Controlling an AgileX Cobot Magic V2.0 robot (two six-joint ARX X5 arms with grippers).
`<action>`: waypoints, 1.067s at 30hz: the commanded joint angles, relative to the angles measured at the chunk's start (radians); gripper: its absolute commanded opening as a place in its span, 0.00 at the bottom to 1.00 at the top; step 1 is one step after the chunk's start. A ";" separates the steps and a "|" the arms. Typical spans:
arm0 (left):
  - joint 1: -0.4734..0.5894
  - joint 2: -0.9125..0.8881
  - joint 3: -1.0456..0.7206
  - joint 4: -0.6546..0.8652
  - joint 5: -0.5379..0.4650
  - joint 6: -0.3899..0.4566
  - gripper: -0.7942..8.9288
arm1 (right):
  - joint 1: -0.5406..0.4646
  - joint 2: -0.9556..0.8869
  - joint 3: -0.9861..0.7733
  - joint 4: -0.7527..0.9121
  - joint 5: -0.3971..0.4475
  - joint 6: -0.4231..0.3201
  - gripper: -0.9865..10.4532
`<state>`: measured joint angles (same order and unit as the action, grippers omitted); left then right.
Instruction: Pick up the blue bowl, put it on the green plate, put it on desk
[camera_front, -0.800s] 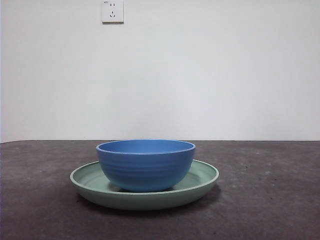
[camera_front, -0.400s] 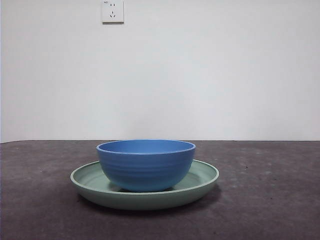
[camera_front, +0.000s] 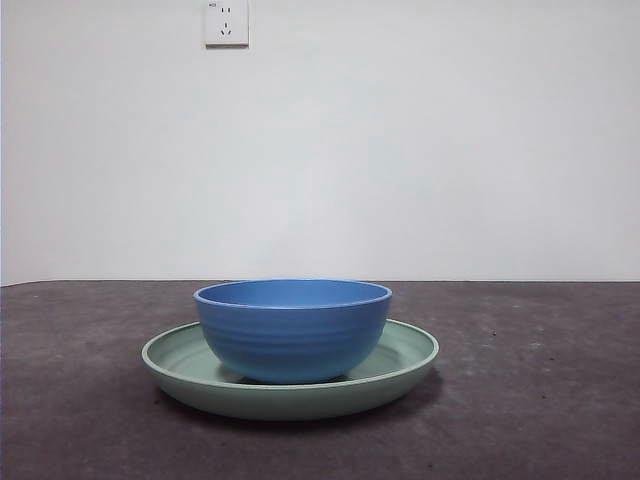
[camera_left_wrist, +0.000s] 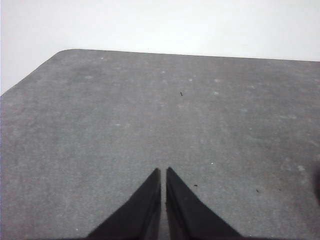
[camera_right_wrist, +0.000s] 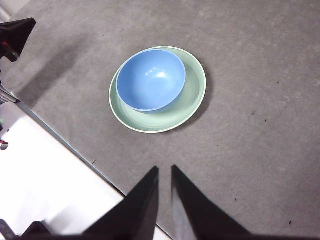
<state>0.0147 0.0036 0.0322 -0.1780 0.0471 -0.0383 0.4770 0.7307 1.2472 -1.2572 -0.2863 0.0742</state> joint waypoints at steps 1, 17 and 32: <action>0.001 0.000 -0.021 0.007 -0.003 0.011 0.10 | 0.006 0.006 0.015 0.008 -0.001 -0.011 0.12; 0.001 0.000 -0.021 0.007 -0.003 0.011 0.10 | -0.253 -0.112 -0.247 0.360 -0.001 -0.064 0.12; 0.001 0.000 -0.021 0.007 -0.003 0.011 0.10 | -0.548 -0.600 -1.079 1.383 0.056 -0.065 0.12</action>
<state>0.0147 0.0036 0.0322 -0.1780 0.0471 -0.0383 -0.0631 0.1413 0.1802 0.1104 -0.2398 0.0143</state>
